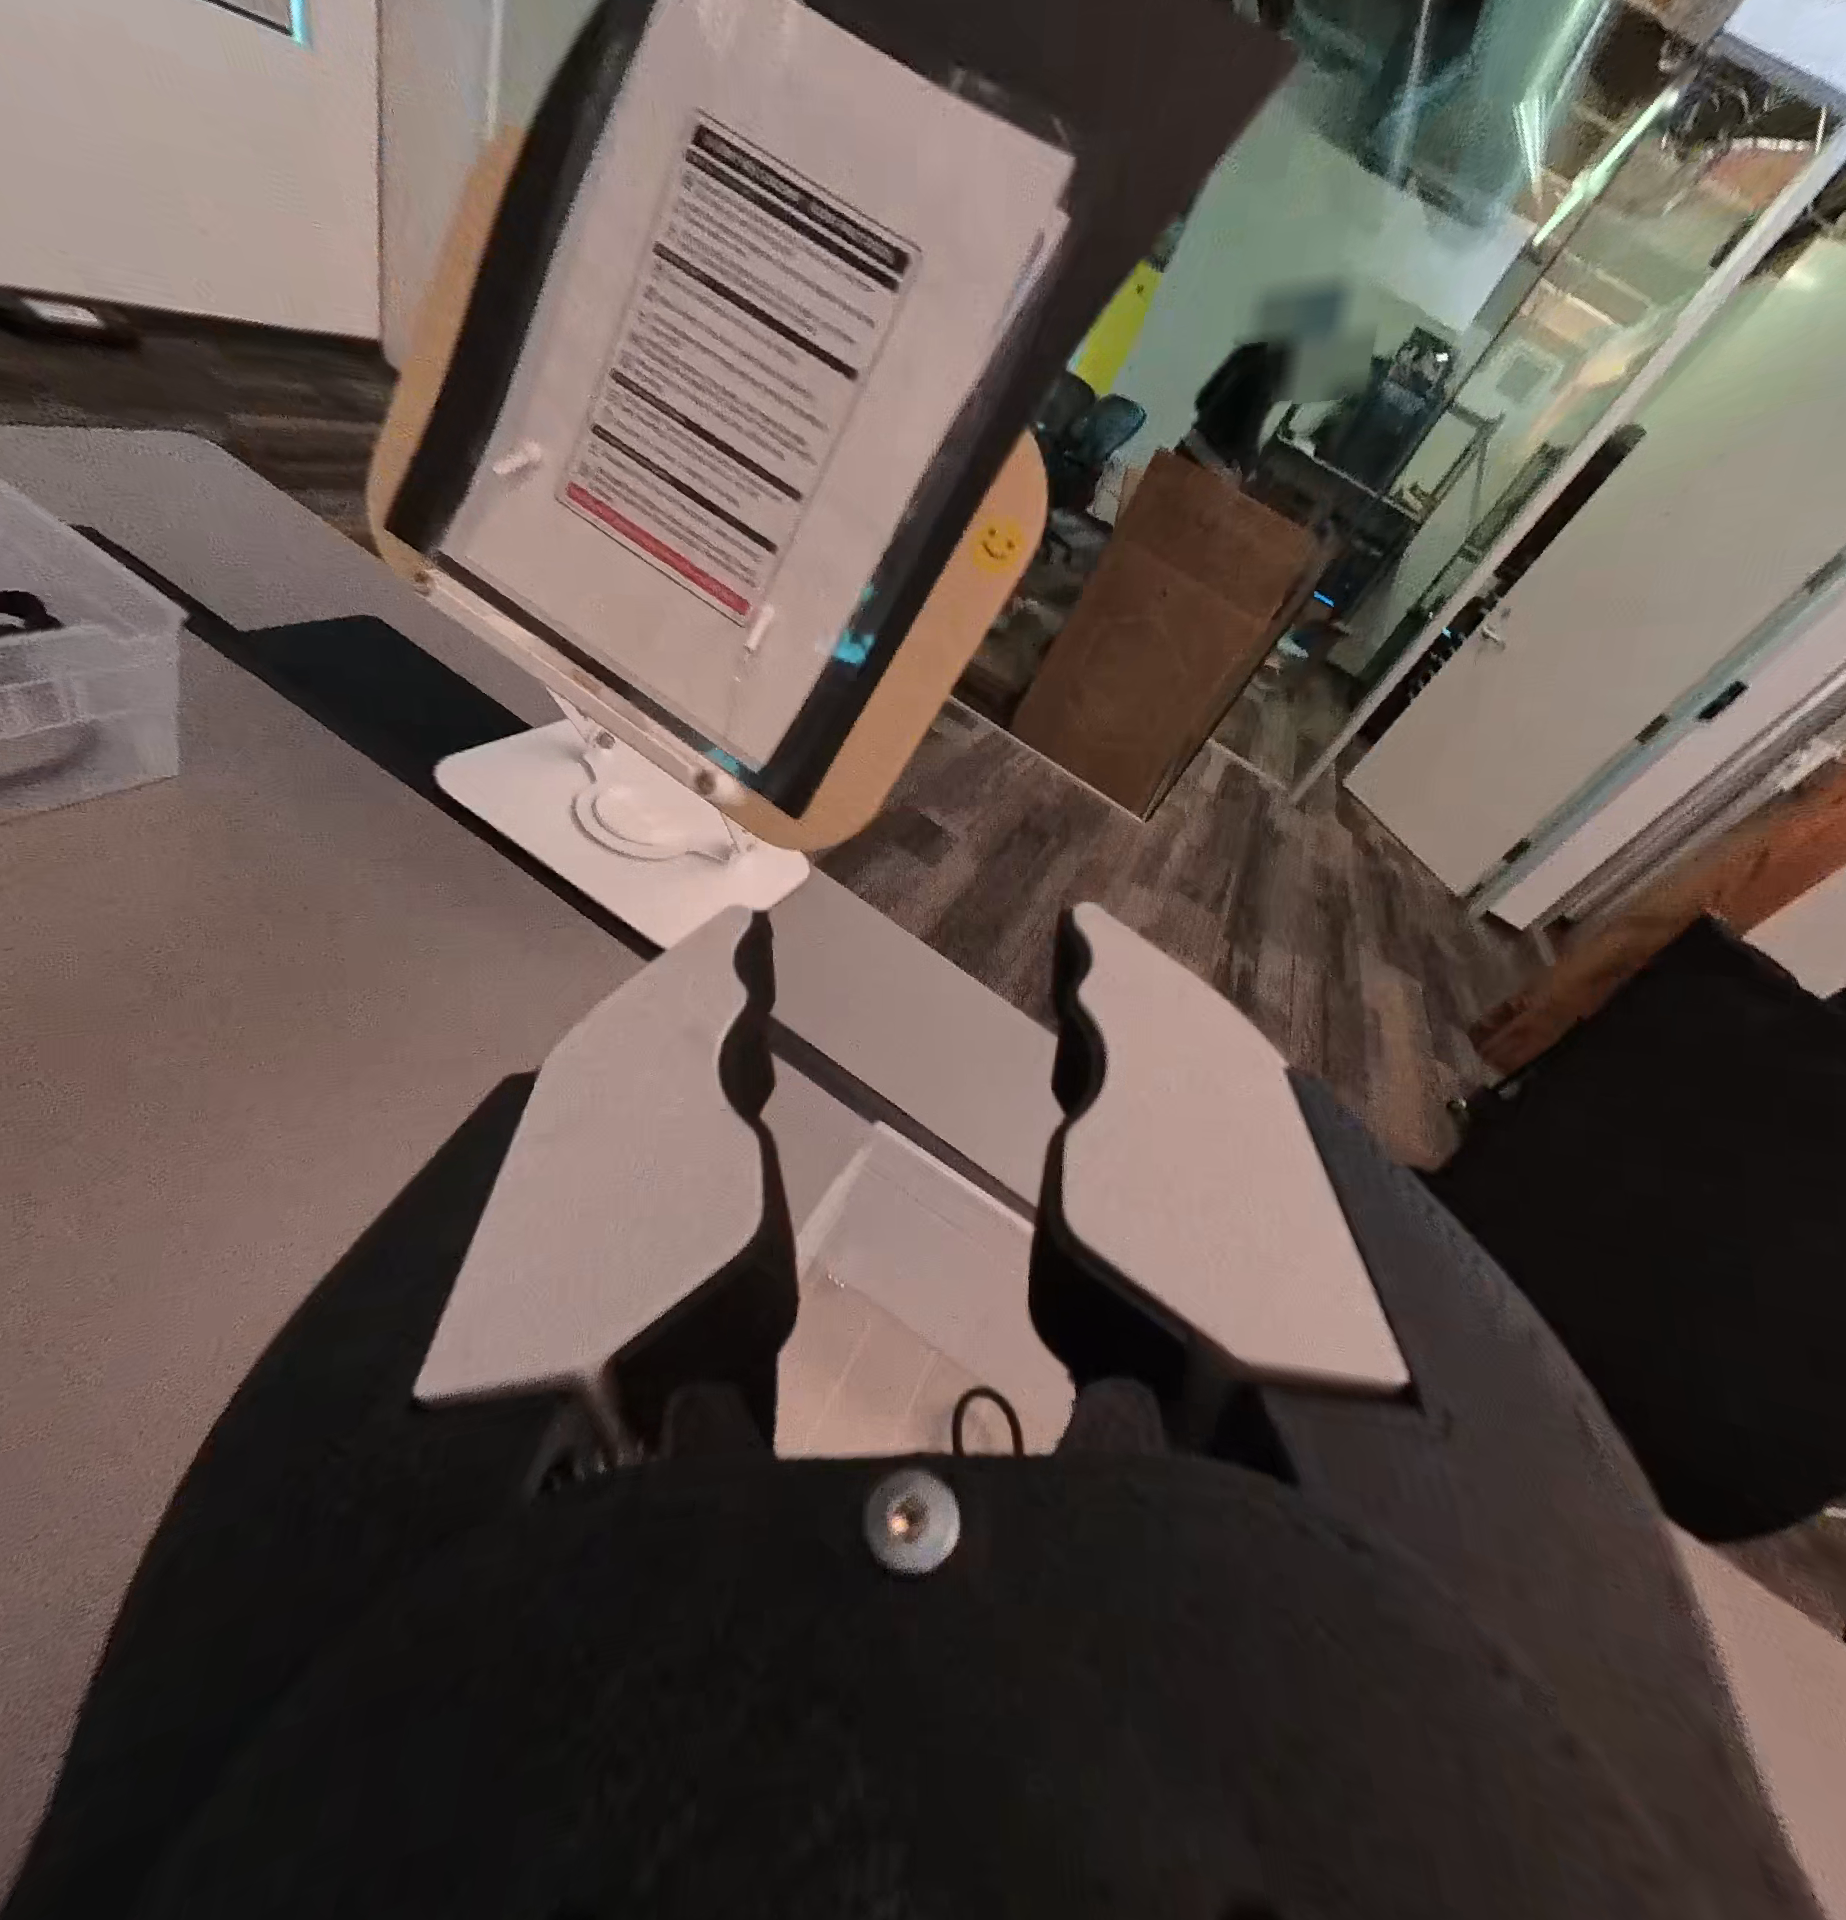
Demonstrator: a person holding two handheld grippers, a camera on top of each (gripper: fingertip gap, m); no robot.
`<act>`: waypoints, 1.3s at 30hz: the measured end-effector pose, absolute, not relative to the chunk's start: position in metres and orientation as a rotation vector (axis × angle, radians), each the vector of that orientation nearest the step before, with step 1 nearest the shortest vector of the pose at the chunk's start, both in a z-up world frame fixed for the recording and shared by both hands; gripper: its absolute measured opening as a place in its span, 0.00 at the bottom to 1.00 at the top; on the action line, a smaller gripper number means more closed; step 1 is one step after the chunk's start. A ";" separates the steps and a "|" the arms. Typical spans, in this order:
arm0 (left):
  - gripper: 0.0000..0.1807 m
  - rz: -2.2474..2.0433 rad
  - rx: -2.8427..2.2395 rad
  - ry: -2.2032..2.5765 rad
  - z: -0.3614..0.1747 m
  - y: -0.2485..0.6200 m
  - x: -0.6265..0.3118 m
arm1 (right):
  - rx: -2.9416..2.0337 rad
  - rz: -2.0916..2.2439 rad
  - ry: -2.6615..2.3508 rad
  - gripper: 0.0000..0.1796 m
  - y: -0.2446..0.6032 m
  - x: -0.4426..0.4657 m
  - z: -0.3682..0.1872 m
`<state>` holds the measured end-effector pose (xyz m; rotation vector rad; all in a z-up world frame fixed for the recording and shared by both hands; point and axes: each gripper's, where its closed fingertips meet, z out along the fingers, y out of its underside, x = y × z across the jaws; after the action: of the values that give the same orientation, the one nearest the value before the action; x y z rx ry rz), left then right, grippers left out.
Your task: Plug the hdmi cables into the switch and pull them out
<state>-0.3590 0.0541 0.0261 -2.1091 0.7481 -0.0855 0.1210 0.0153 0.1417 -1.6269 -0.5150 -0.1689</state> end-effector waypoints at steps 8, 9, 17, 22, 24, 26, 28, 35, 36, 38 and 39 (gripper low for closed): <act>0.40 -0.237 -2.445 0.809 -0.032 0.060 -0.319 | -1.589 -0.204 -0.723 0.29 0.021 0.054 0.135; 0.42 -0.246 -2.493 0.827 -0.039 0.057 -0.317 | -1.596 -0.215 -0.744 0.29 0.023 0.050 0.132; 0.45 0.039 -2.701 0.960 -0.074 0.037 -0.334 | -1.626 -0.247 -0.808 0.29 0.027 0.042 0.119; 0.34 0.153 -2.818 0.988 -0.088 0.026 -0.346 | -1.622 -0.262 -0.816 0.29 0.025 0.043 0.120; 0.27 0.107 -2.842 1.022 -0.092 0.022 -0.342 | -1.618 -0.263 -0.820 0.29 0.024 0.043 0.121; 0.19 0.044 -2.871 1.018 -0.091 0.018 -0.338 | -1.618 -0.274 -0.825 0.29 0.023 0.043 0.120; 0.14 0.031 -2.890 0.994 -0.088 0.017 -0.339 | -1.616 -0.283 -0.840 0.29 0.022 0.042 0.120; 0.05 0.181 -2.576 0.898 -0.024 0.037 -0.341 | -1.598 -0.296 -0.905 0.29 0.022 0.025 0.115; 0.05 0.207 -2.524 0.888 -0.013 0.037 -0.341 | -1.595 -0.298 -0.920 0.29 0.023 0.021 0.113; 0.05 0.253 -2.444 0.871 0.005 0.036 -0.341 | -1.594 -0.308 -0.953 0.29 0.024 0.014 0.109; 0.05 0.283 -2.405 0.868 0.013 0.036 -0.341 | -1.593 -0.315 -0.969 0.29 0.024 0.010 0.107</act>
<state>-0.3414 0.0359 0.0131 -2.4048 0.8679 0.2833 0.0101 0.0242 0.1068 -1.5934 -0.9685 -0.3146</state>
